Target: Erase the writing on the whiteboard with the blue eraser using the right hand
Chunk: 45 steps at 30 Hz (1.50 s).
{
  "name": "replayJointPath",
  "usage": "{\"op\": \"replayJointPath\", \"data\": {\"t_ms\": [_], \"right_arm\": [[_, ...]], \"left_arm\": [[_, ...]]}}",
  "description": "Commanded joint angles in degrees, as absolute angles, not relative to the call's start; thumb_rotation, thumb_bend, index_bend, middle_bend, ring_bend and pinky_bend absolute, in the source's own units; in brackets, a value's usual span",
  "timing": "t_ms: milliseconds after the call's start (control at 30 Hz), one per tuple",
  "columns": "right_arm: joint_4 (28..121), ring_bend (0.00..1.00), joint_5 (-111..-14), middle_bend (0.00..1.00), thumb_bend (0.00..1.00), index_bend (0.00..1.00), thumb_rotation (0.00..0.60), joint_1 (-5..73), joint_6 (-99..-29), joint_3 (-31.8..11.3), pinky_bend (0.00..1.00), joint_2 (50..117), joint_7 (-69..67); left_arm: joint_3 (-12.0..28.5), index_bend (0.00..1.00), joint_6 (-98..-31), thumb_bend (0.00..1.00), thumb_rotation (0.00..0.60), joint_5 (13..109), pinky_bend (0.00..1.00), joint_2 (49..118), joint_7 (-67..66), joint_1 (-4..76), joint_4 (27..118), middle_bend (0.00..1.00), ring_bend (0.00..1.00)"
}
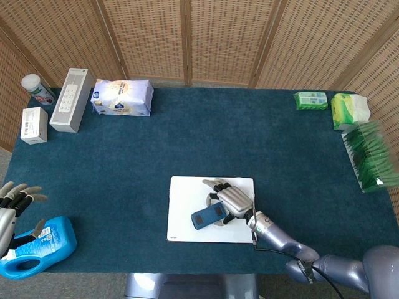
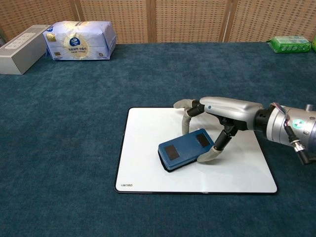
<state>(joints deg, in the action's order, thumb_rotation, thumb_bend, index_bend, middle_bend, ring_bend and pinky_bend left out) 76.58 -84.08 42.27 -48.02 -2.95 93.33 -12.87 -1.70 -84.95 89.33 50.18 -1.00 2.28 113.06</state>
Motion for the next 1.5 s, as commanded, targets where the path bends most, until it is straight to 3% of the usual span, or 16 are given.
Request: {"op": "replayJointPath", "data": {"t_ms": [33, 767, 1500], "right_arm": [[76.25, 0.0, -83.98, 0.0, 0.16, 0.8, 0.6, 42.26, -48.0, -2.93, 0.0, 93.26, -13.05], [76.59, 0.0, -83.75, 0.0, 0.16, 0.81, 0.6, 39.04, -52.19, -2.19, 0.0, 90.87, -14.24], [71.84, 0.0, -87.41, 0.01, 0.16, 0.81, 0.6, 40.24, -53.29, -1.66, 0.0, 96.61, -15.64]], "left_arm": [[-1.69, 0.32, -85.05, 0.43, 0.6, 89.37, 0.0, 50.2, -1.08, 2.23, 113.12, 0.25, 0.16], [-1.77, 0.32, -86.21, 0.43, 0.6, 90.6, 0.0, 49.72, -1.77, 1.66, 113.81, 0.26, 0.16], [-2.04, 0.32, -88.05, 0.43, 0.6, 91.46, 0.0, 48.51, -1.13, 0.42, 113.86, 0.26, 0.16]]}}
